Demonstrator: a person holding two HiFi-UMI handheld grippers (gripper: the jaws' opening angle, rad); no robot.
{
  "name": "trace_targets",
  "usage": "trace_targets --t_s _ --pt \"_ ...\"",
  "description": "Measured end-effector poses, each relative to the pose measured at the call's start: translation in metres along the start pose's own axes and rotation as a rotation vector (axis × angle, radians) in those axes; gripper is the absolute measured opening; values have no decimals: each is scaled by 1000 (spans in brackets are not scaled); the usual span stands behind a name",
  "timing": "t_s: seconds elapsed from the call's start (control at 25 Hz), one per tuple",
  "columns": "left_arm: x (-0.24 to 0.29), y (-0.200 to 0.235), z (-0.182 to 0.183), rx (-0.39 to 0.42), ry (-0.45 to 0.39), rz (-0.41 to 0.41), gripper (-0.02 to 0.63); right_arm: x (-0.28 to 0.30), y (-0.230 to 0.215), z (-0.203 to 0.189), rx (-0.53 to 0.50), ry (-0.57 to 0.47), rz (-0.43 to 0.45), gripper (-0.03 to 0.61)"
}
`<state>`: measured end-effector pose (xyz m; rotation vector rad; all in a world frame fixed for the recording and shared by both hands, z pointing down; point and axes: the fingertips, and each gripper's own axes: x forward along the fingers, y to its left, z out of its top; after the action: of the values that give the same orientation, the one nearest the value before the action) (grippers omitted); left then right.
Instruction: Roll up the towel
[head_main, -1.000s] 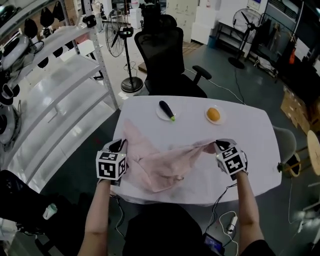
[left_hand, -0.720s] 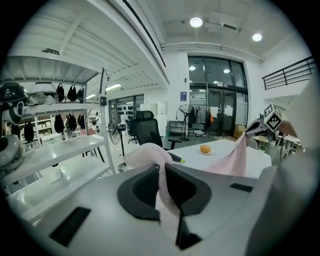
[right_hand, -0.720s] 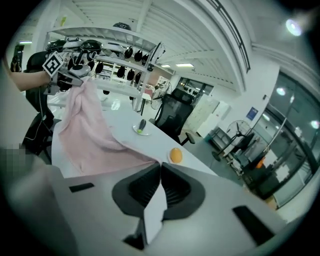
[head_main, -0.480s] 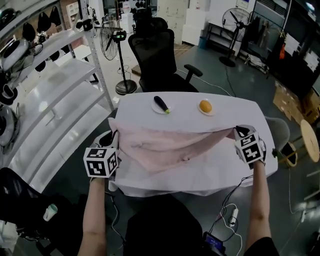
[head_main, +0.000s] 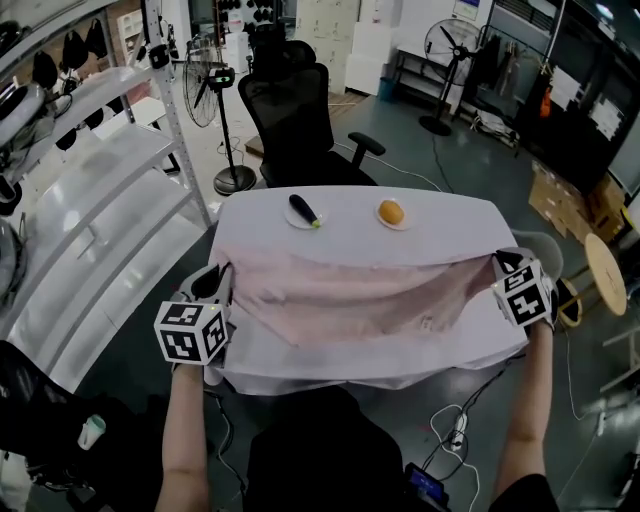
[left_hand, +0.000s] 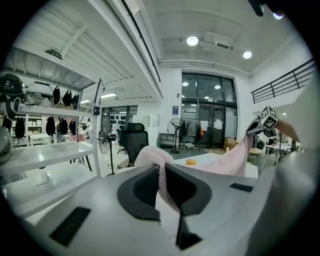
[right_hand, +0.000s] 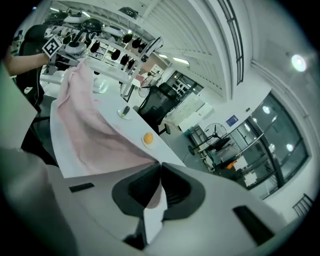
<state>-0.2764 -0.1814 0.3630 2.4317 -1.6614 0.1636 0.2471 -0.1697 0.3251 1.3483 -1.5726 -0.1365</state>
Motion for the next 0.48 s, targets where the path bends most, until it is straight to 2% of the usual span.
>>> trace_targets --t_s 0.12,0.28,0.48 --pt "14 -10 -19 4 57 -16 37 29 3 -15 -12 64 47 21" --pt "36 -18 -60 42 174 -11 37 80 26 -37 -27 134 124 21" --pt "67 -16 -107 62 292 20 37 143 40 -40 -76 156 199 21"
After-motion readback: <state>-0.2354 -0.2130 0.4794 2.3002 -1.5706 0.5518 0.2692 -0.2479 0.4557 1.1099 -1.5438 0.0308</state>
